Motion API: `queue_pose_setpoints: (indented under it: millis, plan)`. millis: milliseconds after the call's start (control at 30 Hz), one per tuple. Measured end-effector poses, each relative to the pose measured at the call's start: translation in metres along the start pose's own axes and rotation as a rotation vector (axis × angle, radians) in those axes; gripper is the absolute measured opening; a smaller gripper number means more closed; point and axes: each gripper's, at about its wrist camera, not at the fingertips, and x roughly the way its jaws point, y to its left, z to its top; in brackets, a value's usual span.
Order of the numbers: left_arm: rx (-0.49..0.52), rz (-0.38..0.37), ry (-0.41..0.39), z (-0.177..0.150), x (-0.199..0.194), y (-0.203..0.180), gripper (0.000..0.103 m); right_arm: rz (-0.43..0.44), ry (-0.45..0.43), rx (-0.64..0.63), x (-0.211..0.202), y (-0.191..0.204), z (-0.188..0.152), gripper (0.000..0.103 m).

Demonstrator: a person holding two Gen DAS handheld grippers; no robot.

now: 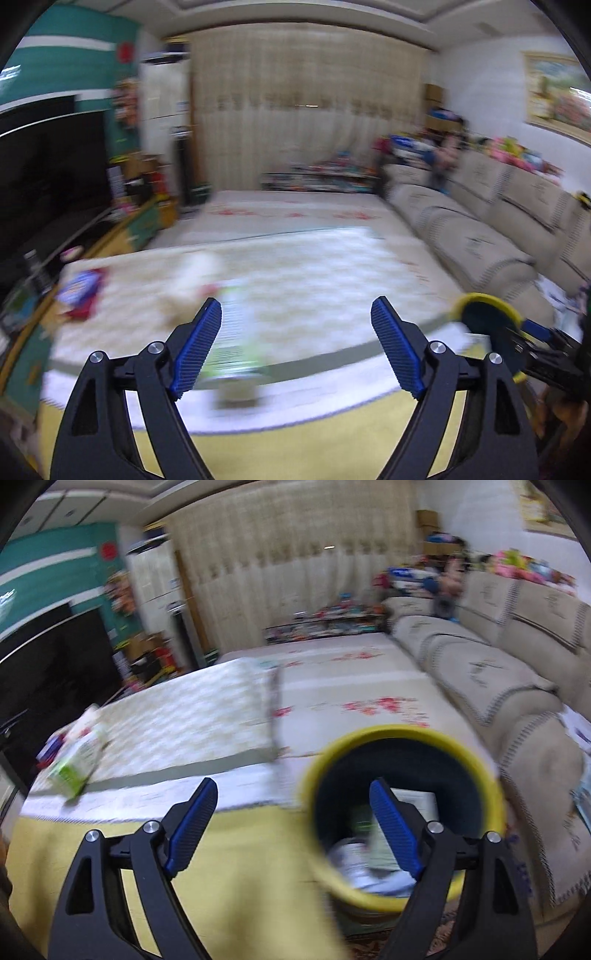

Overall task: Collect trash
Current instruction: 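Grasp the lying green-and-white bottle with the right tool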

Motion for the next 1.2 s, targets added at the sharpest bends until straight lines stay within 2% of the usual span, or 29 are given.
queue_pose_setpoints:
  millis: [167,333,500,567,667,867,1100,1167,1200]
  plan:
    - [-0.092,0.175,-0.006,-0.014,-0.003,0.093,0.083,0.131,0.017,-0.091,0.012,0.084,-0.005,0.080]
    - [-0.136,0.256,-0.007,-0.027,0.019,0.145,0.083,0.239,0.012,-0.099,0.011,0.148,-0.005,0.080]
    - [-0.185,0.281,0.005,-0.038,0.030,0.163,0.083,0.306,0.022,-0.121,0.020,0.216,-0.003,0.080]
    - [-0.196,0.303,-0.010,-0.039,0.030,0.162,0.083,0.297,0.031,-0.140,0.024,0.237,-0.004,0.080]
    - [-0.248,0.287,-0.015,-0.042,0.027,0.170,0.083,0.263,0.036,-0.160,0.036,0.264,-0.006,0.080]
    - [-0.292,0.295,-0.028,-0.043,0.018,0.180,0.083,0.243,0.136,-0.128,0.072,0.285,-0.007,0.080]
    - [-0.236,0.300,-0.028,-0.042,0.020,0.166,0.083,0.196,0.178,-0.126,0.095,0.296,-0.007,0.080]
    - [-0.223,0.301,-0.026,-0.042,0.022,0.162,0.083,0.194,0.214,-0.120,0.104,0.296,-0.008,0.076]
    - [-0.220,0.301,-0.025,-0.042,0.022,0.161,0.083,0.202,0.239,-0.110,0.109,0.295,-0.010,0.067]
